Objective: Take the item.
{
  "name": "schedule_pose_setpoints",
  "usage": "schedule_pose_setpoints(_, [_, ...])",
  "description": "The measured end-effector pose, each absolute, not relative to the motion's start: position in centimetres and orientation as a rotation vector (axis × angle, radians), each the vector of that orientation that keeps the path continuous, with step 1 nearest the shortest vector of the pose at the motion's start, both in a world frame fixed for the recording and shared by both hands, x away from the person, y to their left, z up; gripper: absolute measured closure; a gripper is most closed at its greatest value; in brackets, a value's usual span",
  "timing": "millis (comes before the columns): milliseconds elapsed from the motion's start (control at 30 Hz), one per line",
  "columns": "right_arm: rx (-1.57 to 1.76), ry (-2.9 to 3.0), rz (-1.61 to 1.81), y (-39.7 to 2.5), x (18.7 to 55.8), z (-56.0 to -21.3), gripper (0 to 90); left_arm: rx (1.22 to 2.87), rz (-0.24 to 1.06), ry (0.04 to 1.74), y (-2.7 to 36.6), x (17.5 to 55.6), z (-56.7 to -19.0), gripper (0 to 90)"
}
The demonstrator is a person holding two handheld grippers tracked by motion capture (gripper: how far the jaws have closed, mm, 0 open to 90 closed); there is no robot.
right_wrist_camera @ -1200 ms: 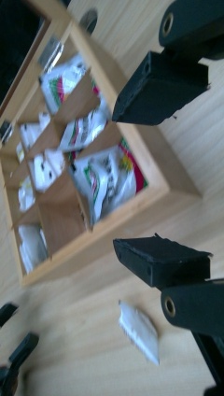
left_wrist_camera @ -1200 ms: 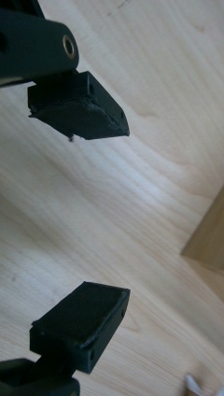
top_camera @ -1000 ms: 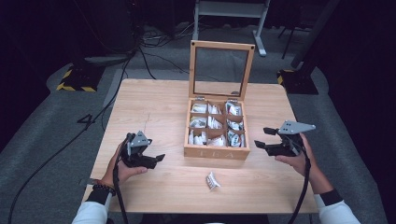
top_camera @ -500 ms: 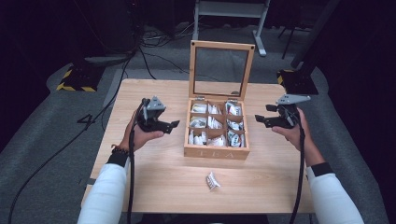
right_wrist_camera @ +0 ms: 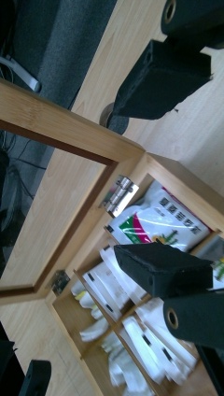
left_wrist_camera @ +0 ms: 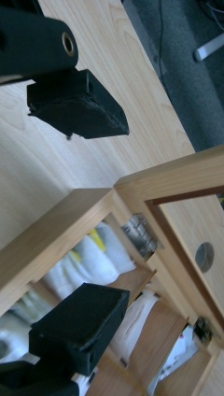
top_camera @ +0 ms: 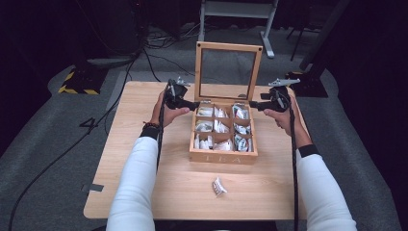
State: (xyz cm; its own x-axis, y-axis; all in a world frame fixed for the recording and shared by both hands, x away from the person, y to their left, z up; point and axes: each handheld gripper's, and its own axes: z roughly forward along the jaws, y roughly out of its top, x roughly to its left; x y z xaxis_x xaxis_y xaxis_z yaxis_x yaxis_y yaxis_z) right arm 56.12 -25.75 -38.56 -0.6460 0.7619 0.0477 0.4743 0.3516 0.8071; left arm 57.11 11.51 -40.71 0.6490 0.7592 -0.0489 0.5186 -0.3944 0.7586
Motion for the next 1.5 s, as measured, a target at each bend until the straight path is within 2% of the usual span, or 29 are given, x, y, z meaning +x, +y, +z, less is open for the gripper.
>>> schedule_pose_setpoints(300, [1.214,2.219,1.238,-24.9,59.1,-39.4,27.8,2.048,0.384,1.098,10.5,60.1,-41.1,20.6])
schedule_pose_setpoints(800, [1.281,2.217,1.197,-24.6,61.6,-39.3,30.1,2.12,0.47,1.122,8.3,62.1,-39.9,23.1])
schedule_pose_setpoints(933, [1.269,2.237,1.195,-24.1,61.9,-39.5,31.3,2.1,0.407,1.116,8.0,62.4,-39.8,25.3])
schedule_pose_setpoints(1200, [1.23,2.268,1.213,-23.1,62.0,-39.5,32.0,2.127,0.37,1.068,7.0,62.7,-39.8,29.0])
schedule_pose_setpoints(1500, [1.234,2.245,1.225,-23.1,61.7,-39.4,34.8,2.085,0.322,1.073,7.7,62.5,-39.3,35.3])
